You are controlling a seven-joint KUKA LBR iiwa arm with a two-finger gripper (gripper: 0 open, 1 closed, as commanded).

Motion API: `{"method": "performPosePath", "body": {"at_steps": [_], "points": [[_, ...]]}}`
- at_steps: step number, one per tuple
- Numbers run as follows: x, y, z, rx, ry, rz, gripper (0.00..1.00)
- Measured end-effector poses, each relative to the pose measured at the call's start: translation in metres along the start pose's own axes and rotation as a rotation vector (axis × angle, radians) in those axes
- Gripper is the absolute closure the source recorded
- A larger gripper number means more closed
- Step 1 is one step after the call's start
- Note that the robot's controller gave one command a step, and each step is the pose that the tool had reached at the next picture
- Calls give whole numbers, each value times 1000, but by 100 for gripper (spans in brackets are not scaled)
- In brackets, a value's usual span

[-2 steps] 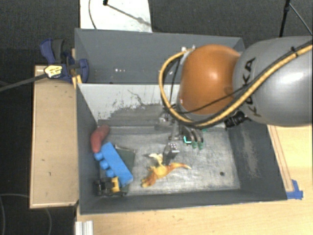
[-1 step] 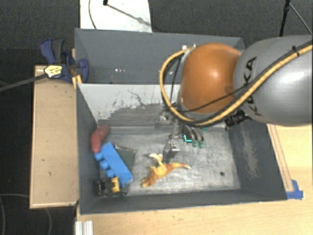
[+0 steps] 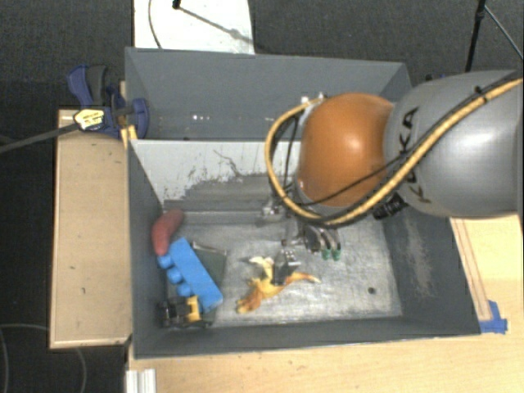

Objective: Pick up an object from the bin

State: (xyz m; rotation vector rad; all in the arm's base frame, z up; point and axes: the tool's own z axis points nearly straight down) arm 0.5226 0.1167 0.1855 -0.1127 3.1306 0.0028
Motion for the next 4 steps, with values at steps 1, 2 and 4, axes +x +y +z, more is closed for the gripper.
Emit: {"method": "performPosePath", "body": {"at_steps": [1,2,4], "points": [[11,-36,28,-2,7,-34,0],[14,-32,76,5,4,172,0],[17,-30,112,-4,2,181,100]]}}
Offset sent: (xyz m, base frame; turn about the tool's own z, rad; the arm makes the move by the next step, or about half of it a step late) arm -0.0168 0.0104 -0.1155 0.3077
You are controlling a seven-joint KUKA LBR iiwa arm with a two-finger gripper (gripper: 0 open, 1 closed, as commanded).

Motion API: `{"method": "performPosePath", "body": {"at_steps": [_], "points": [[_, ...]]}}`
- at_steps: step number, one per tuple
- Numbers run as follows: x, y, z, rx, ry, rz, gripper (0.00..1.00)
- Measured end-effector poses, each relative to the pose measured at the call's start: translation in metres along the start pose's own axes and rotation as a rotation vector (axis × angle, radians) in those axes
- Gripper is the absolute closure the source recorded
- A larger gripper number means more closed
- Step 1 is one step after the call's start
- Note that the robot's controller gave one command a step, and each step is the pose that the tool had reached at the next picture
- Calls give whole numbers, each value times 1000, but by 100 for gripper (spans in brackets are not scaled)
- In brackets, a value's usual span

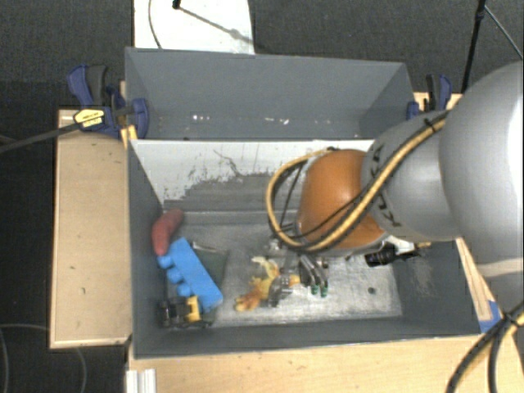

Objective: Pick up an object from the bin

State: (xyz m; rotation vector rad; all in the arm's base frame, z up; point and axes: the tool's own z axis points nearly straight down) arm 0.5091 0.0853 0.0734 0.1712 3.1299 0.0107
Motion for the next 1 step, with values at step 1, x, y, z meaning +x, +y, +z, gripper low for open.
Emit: {"method": "performPosePath", "body": {"at_steps": [1], "points": [[1,0,-2,0,0,1,100]]}}
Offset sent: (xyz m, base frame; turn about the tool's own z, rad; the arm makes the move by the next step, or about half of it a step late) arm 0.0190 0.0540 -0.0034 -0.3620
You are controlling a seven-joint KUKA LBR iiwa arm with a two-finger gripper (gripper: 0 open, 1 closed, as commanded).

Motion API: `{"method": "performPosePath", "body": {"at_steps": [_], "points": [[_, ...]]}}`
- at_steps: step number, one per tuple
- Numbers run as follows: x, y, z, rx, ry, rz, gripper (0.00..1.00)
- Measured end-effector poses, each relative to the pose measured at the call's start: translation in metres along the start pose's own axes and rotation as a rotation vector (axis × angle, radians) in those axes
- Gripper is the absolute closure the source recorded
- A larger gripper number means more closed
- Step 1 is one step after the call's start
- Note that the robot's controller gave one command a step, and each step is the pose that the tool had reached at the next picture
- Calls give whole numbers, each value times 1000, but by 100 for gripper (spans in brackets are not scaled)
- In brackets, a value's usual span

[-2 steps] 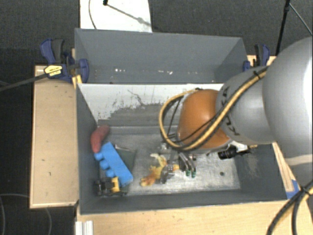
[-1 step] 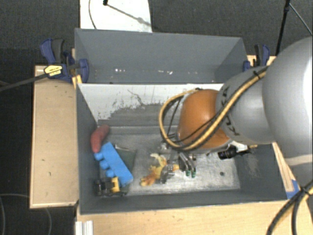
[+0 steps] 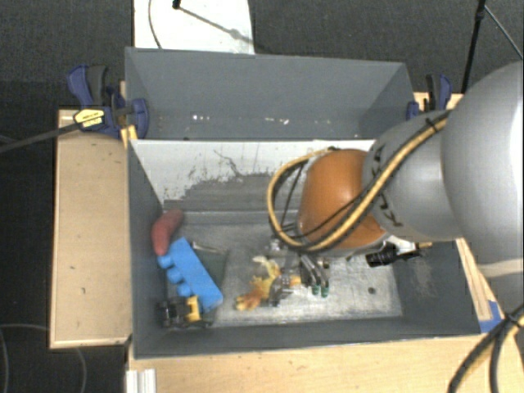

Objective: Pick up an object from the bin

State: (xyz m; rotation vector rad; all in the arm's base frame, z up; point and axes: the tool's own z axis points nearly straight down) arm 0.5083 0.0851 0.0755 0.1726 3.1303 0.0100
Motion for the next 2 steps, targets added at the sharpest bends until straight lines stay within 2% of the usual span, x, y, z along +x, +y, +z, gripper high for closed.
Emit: {"method": "performPosePath", "body": {"at_steps": [1,2], "points": [[-9,24,-29,4,-5,-133,100],[8,19,-37,5,10,-358,100]]}}
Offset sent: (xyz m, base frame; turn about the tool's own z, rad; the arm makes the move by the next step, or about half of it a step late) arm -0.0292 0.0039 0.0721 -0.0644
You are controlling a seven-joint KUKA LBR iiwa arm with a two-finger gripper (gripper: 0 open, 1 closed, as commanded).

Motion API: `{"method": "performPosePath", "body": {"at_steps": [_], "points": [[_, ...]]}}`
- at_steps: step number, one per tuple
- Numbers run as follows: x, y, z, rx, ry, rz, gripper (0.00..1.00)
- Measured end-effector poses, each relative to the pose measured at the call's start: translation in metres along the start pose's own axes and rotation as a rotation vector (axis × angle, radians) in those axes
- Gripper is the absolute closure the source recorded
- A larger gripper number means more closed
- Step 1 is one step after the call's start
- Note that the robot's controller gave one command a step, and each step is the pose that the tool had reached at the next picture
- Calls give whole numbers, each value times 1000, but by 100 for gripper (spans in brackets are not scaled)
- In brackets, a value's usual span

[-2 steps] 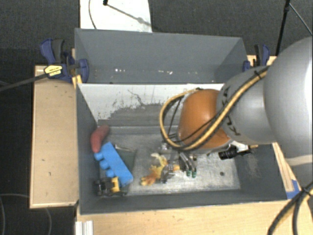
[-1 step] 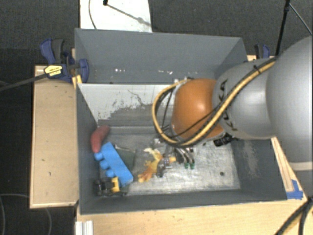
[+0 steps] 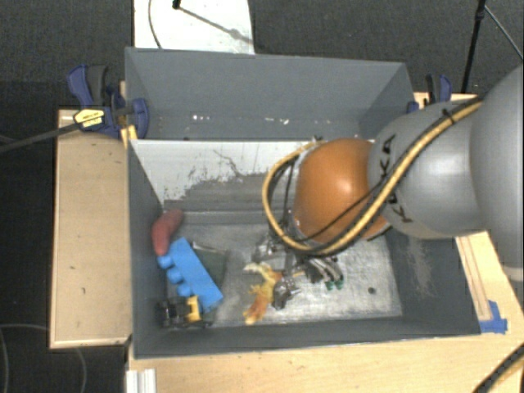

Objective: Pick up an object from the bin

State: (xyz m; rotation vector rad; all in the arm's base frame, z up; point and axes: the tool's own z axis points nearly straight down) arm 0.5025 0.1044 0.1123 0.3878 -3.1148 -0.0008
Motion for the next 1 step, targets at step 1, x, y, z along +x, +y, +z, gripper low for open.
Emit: {"method": "performPosePath", "body": {"at_steps": [1], "points": [[-34,0,-127,0,-5,249,100]]}}
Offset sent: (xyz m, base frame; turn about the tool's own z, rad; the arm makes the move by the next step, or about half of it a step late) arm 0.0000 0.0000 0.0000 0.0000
